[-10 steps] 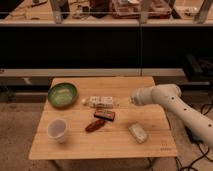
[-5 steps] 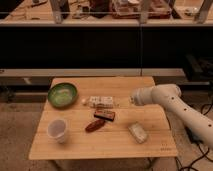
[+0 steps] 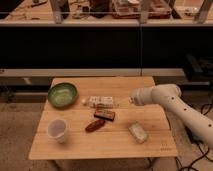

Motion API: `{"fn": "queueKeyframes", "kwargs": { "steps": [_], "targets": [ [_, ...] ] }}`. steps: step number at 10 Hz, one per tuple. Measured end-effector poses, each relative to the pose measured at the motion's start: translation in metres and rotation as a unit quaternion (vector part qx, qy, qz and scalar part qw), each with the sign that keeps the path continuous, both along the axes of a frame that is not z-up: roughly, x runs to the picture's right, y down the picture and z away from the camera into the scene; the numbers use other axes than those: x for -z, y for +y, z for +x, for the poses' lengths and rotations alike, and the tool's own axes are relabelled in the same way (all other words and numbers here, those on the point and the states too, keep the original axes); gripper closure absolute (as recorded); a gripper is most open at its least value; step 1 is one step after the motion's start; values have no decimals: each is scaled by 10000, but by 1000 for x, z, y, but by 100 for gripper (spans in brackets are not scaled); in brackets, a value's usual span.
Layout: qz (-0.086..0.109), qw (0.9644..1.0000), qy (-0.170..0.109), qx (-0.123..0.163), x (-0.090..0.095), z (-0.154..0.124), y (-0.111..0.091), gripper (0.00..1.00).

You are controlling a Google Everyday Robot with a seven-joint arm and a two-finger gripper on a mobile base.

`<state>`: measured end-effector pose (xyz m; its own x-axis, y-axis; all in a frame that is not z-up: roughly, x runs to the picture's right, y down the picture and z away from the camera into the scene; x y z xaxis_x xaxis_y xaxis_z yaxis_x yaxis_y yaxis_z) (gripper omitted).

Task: Place the pepper in the ceramic cup

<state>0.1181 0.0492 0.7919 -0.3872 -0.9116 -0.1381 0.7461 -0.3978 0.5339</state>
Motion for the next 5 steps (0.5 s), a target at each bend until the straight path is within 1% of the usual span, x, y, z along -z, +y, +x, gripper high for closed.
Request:
{"fn": "queueKeyframes", "kwargs": {
  "steps": [3, 4, 5],
  "targets": [
    [-7, 10000, -11, -5, -1, 1, -1, 20],
    [62, 9999, -68, 86, -2, -2, -8, 20],
    [198, 9994, -140, 256, -3, -7, -20, 20]
  ]
}}
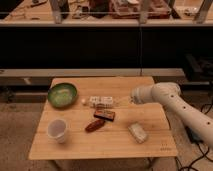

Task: Place the pepper in the ceramic cup

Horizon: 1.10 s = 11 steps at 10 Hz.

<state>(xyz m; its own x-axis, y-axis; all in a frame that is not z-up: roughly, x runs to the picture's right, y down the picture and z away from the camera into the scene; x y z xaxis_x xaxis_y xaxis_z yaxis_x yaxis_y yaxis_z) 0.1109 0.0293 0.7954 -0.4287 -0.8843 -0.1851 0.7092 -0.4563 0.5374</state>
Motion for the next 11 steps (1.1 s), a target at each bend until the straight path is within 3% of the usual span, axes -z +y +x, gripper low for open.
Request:
{"fn": "queueKeyframes", "kwargs": {
  "steps": [2, 4, 5, 6, 7, 10, 11],
  "targets": [
    [385, 9977, -168, 535, -1, -12, -27, 20],
    [801, 9837, -383, 1561, 0, -31, -40, 20],
    [881, 9780, -411, 1844, 0, -34, -41, 20],
    [984, 9698, -445, 2187, -1, -37, -43, 20],
    [1020, 9664, -460, 2314, -1, -39, -44, 20],
    [1079, 9633, -585, 2388, 1, -46, -38, 20],
    [1163, 9589, -759, 2476, 7, -56, -29, 20]
  ]
}}
